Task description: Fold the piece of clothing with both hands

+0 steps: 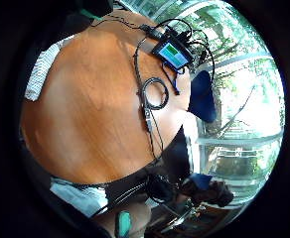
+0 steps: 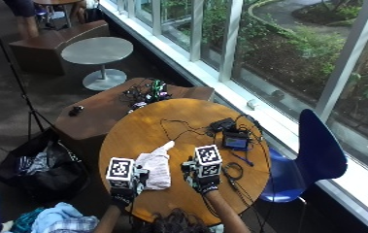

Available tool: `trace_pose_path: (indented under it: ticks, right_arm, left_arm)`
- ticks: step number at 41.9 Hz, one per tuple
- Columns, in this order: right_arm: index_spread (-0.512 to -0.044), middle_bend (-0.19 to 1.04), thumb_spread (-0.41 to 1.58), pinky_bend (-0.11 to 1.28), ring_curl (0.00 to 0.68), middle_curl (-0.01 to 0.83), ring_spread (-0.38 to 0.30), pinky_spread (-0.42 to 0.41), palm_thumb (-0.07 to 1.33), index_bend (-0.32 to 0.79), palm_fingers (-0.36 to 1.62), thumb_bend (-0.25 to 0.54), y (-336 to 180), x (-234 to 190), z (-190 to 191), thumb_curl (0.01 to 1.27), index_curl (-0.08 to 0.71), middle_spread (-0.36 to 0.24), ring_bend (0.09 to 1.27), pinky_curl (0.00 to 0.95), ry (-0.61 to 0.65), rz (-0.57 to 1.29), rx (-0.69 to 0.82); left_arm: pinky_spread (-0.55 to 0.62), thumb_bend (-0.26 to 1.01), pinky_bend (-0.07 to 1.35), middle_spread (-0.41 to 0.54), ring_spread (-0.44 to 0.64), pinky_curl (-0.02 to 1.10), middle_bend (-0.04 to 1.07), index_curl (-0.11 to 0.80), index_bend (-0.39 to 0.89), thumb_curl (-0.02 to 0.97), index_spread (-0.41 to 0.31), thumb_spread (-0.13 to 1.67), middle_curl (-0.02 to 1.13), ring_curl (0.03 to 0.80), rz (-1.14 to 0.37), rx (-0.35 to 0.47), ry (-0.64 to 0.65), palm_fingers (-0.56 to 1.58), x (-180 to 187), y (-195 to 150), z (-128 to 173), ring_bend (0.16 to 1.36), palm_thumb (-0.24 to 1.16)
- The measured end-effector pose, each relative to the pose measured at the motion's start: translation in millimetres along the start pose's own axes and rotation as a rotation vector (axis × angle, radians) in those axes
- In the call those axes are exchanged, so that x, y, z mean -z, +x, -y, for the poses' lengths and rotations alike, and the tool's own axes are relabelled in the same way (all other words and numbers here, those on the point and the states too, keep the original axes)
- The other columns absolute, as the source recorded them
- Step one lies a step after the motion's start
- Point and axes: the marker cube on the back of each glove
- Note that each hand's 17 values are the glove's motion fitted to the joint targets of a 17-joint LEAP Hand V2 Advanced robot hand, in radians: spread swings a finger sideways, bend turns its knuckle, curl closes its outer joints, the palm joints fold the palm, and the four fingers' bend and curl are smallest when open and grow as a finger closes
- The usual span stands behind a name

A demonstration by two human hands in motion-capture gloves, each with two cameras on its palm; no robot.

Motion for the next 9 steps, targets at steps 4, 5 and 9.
trace_pose_path:
  ticks: [4, 5, 9]
  right_arm:
    - [-0.325, 0.18, 1.39, 0.44, 0.279, 0.31, 0.148, 0.24, 0.6, 0.16, 0.3, 0.169, -0.6, -0.3, 0.4, 0.36, 0.326, 0.02, 0.21, 0.342, -0.004, -0.004, 0.0]
    - [-0.325, 0.17, 1.39, 0.44, 0.28, 0.31, 0.148, 0.24, 0.6, 0.16, 0.31, 0.166, -1.0, -0.4, 0.7, 0.36, 0.326, 0.02, 0.21, 0.342, -0.004, -0.002, 0.001]
    - [-0.325, 0.17, 1.39, 0.44, 0.284, 0.311, 0.148, 0.239, 0.61, 0.16, 0.3, 0.155, -2.8, -0.7, 2.1, 0.36, 0.328, 0.02, 0.21, 0.344, -0.003, 0.007, 0.007]
  left_arm:
    - [0.13, -0.01, 0.36, -0.142, -0.03, 0.36, 0.22, 0.277, 0.12, 0.271, -0.146, 1.33, 0.41, 0.338, -0.011, -0.007, 0.001, 0.65, -1.3, 2.4, 0.9, 0.47, 0.28]
    - [0.13, -0.01, 0.36, -0.142, -0.03, 0.36, 0.22, 0.277, 0.12, 0.271, -0.146, 1.33, 0.41, 0.339, -0.008, -0.007, -0.003, 0.65, -1.3, 2.3, 0.2, 0.47, 0.28]
    - [0.13, -0.01, 0.36, -0.142, -0.03, 0.36, 0.22, 0.276, 0.12, 0.273, -0.146, 1.33, 0.41, 0.34, -0.005, -0.004, -0.036, 0.65, 2.9, 3.1, -6.0, 0.47, 0.28]
